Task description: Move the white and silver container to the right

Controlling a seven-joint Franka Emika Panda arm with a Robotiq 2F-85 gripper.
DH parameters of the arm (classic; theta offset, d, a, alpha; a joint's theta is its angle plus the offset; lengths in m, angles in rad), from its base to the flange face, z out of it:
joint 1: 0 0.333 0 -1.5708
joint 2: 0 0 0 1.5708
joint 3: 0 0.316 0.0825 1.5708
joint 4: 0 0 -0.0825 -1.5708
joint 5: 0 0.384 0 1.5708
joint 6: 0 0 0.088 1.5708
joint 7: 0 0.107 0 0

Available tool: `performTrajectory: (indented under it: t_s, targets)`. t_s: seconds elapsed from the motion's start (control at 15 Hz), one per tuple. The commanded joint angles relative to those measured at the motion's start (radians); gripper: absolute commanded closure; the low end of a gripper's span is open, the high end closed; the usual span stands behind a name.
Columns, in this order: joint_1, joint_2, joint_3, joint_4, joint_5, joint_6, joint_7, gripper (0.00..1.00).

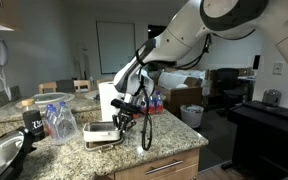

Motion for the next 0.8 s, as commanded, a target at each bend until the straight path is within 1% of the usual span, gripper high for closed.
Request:
performTrajectory:
  t_s: [0.0, 0.13, 0.33, 0.4, 0.47, 0.6, 0.73]
  targets:
    - [0.001, -0.010, 0.002, -0.003, 0.005, -0.007, 0.002, 0.98]
    - [0.007, -0.017, 0.000, -0.009, -0.004, 0.000, 0.000, 0.95]
    - [0.030, -0.036, -0.012, -0.026, -0.038, 0.018, 0.010, 0.96]
    - [0.033, -0.043, -0.009, -0.030, -0.046, 0.019, -0.005, 0.96]
    - [0.047, -0.058, -0.015, -0.043, -0.072, 0.028, -0.006, 0.96]
    - [0.069, -0.091, -0.018, -0.076, -0.120, 0.072, -0.024, 0.96]
    - [0.070, -0.117, -0.005, -0.118, -0.128, 0.163, -0.052, 0.95]
